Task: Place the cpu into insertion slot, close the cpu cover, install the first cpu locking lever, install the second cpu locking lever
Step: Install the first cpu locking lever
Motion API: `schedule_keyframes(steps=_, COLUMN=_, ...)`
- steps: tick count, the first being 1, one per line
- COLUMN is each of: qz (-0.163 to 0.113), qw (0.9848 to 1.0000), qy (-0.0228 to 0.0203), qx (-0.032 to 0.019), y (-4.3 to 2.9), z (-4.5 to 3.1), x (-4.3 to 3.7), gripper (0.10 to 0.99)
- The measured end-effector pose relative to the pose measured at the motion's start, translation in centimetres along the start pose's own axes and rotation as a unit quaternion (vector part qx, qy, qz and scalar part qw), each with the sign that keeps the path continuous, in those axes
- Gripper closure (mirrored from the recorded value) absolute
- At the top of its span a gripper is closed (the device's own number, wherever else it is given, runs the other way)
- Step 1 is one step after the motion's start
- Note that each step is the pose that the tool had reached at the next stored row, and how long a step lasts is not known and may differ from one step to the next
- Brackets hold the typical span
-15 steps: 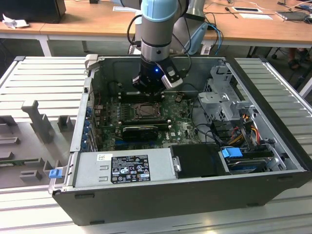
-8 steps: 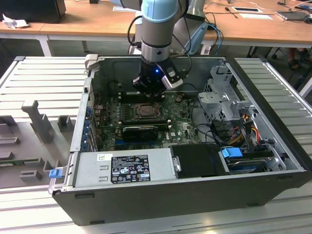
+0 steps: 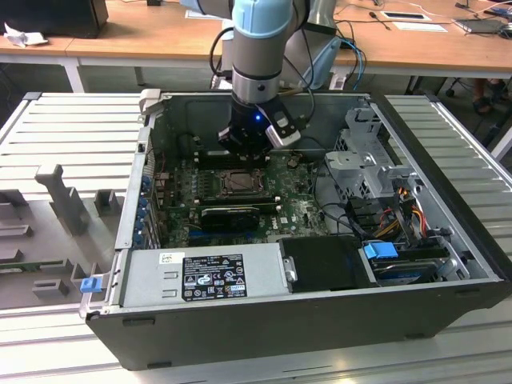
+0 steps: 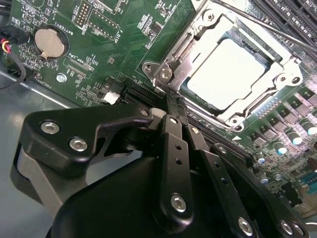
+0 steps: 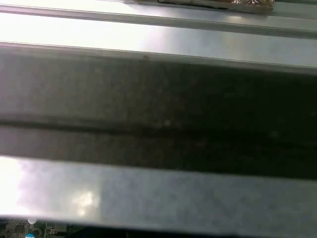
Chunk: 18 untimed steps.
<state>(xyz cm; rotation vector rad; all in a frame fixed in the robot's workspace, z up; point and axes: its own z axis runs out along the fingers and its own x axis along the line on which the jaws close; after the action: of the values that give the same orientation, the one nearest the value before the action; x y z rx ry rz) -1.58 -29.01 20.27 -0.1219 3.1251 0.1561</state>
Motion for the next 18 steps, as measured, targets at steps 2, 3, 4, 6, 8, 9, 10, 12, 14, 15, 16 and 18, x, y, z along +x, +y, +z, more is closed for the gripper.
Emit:
schedule_keyframes(steps=2, qz=0.0, qw=1.0, qy=0.0001, qx=0.0002, y=-0.08, z=0.04, x=0.01, gripper=0.98)
schedule_keyframes(steps=3, qz=0.0, qw=1.0, qy=0.0001, qx=0.0003, y=-0.11, z=0.07, x=0.01, gripper=0.98)
schedule_keyframes(steps=4, qz=0.0, qw=1.0, qy=0.0002, qx=0.0003, y=-0.14, z=0.1, x=0.02, gripper=0.98)
schedule_keyframes(steps=6, qz=0.0, qw=1.0, qy=0.0001, qx=-0.0004, y=-0.18, z=0.17, x=0.02, gripper=0.98)
schedule_keyframes(steps=8, qz=0.0, qw=1.0, qy=0.0, qx=-0.0004, y=-0.16, z=-0.08, x=0.02, gripper=0.98)
schedule_keyframes(steps=9, qz=0.0, qw=1.0, qy=0.0001, qx=-0.0004, y=-0.15, z=-0.25, x=0.02, gripper=0.98)
schedule_keyframes(steps=10, qz=0.0, qw=1.0, qy=0.0001, qx=-0.0004, y=-0.11, z=-0.63, x=0.01, gripper=0.98)
schedule_keyframes(steps=12, qz=0.0, qw=1.0, qy=0.0001, qx=-0.0004, y=-0.07, z=-1.05, x=0.01, gripper=0.98)
schedule_keyframes(steps=14, qz=0.0, qw=1.0, qy=0.0002, qx=-0.0002, y=-0.03, z=-1.35, x=0.0, gripper=0.98)
schedule_keyframes(steps=15, qz=0.0, qw=1.0, qy=0.0001, qx=-0.0002, y=-0.04, z=-1.34, x=0.0, gripper=0.98)
schedule_keyframes(steps=16, qz=0.0, qw=1.0, qy=0.0001, qx=-0.0001, y=-0.08, z=-1.35, x=0.0, gripper=0.98)
schedule_keyframes(steps=18, qz=0.0, qw=1.0, qy=0.0001, qx=-0.0001, y=-0.15, z=-1.36, x=0.01, gripper=0.98)
